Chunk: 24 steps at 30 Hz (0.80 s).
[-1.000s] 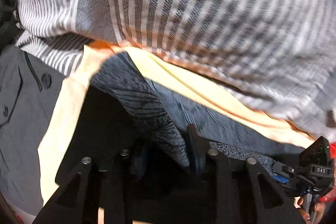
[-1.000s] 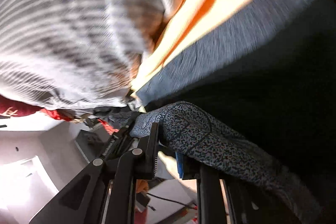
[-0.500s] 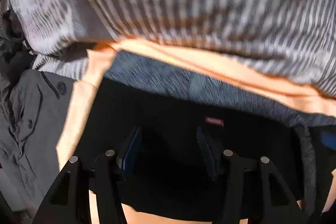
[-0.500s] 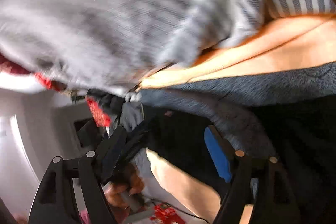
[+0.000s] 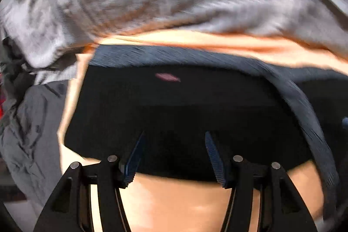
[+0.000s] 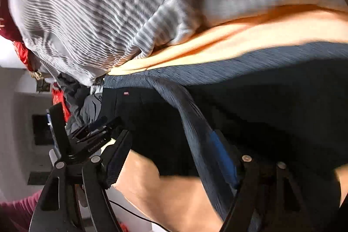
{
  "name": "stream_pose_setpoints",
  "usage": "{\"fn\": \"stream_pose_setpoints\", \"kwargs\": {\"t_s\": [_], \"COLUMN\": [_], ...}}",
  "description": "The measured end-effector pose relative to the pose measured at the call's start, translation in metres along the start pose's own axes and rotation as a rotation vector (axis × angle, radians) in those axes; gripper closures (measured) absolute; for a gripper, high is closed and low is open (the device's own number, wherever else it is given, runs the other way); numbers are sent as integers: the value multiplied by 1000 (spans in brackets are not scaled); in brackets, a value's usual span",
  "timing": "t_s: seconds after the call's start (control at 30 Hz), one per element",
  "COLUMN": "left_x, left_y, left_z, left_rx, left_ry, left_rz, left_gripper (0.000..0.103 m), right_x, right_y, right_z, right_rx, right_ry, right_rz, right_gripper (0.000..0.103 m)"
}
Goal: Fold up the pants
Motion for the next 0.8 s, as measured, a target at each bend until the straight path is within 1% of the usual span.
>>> {"fn": "stream_pose_setpoints", "kwargs": {"t_s": [0.07, 0.1, 0.13, 0.17, 0.2, 0.27, 0.3, 0.37, 0.4, 0.47, 0.5, 0.6, 0.67, 0.7, 0.73, 0.8], "left_x": [18, 23, 29, 37, 46, 66, 75, 91, 97, 112, 115, 125, 129, 131, 132, 133], "left_y": [-9, -9, -11, -11, -10, -13, -12, -18, -18, -21, -18, -15, -14, -14, -13, -12], "left_z": [34, 43, 60, 75, 86, 108, 110, 121, 122, 131, 129, 139, 151, 155, 160, 170], "left_rx": [59, 82, 107, 119, 126, 164, 181, 180, 182, 191, 189, 177, 170, 168, 169, 166], "left_ry": [47, 64, 93, 124, 145, 161, 168, 195, 201, 208, 213, 240, 253, 252, 249, 238], "left_rz": [4, 5, 6, 4, 0, -14, -15, -8, -9, -23, -33, -42, -46, -49, -52, -64], "left_gripper": [44, 44, 44, 44, 44, 44, 44, 44, 44, 44, 44, 44, 44, 44, 44, 44], "right_x": [35, 57, 79, 98, 130, 178, 205, 245, 261, 280, 293, 301, 297, 293, 294, 292], "right_y": [-29, -51, -64, -84, -101, -121, -132, -147, -151, -148, -150, -139, -136, -130, -128, -124], "right_z": [14, 32, 45, 75, 95, 126, 151, 184, 196, 213, 226, 241, 243, 244, 244, 247], "right_rx": [14, 32, 64, 106, 154, 219, 267, 333, 367, 390, 397, 391, 359, 327, 313, 257], "right_ry": [63, 101, 127, 158, 202, 270, 311, 359, 377, 413, 437, 482, 496, 495, 490, 471], "right_rz": [39, 63, 83, 104, 133, 163, 165, 174, 176, 156, 144, 147, 162, 170, 167, 156], "right_gripper": [25, 25, 25, 25, 25, 25, 25, 25, 25, 25, 25, 25, 26, 29, 36, 46]}}
Point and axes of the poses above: each gripper's, at about its wrist camera, not at the fingertips, and y roughly the way its jaws point, z to its right, x to its underside, the point moved 7 cm from there along y, roughly the way its jaws point, and after that the axes turned 6 degrees about x, right-handed, at the moved point
